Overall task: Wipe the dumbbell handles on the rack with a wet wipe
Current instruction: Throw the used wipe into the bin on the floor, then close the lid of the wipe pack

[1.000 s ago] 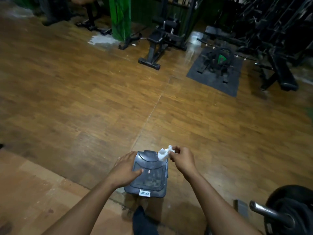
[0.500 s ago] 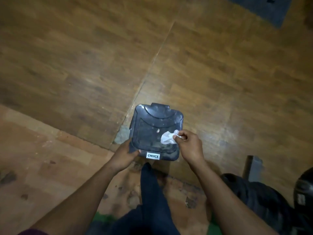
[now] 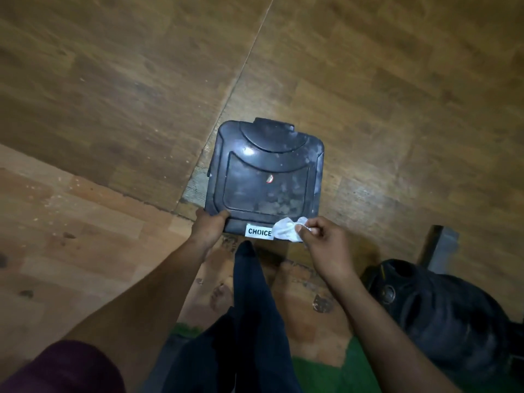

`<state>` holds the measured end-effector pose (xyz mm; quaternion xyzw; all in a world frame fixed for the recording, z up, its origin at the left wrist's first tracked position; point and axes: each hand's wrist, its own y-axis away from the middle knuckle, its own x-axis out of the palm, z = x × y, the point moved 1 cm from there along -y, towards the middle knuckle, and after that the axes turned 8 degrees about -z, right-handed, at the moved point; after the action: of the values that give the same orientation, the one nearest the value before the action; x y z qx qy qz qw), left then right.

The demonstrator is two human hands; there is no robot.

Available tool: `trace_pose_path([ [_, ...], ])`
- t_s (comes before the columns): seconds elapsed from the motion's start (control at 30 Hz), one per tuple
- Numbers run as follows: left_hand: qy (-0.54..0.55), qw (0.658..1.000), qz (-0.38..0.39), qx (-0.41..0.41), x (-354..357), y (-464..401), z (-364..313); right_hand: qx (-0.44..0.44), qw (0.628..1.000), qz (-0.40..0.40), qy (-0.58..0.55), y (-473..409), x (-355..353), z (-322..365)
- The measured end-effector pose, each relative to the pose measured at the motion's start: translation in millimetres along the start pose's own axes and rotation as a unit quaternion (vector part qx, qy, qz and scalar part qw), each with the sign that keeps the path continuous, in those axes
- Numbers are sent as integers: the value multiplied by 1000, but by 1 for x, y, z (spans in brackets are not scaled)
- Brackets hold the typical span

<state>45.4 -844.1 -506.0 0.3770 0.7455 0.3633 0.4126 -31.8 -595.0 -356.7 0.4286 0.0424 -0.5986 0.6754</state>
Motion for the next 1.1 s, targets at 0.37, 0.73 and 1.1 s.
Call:
trace_pose_path([
  [0.37, 75, 977, 23, 199, -49, 124, -138, 82, 990, 50, -107, 43, 4, 38],
  [0.73, -2, 982, 25, 187, -79, 171, -150, 5, 1000, -17, 5, 59, -31, 81],
  [1.1, -36, 971, -5, 236, -125, 287, -140, -73, 996, -48, 2, 112, -95, 149],
])
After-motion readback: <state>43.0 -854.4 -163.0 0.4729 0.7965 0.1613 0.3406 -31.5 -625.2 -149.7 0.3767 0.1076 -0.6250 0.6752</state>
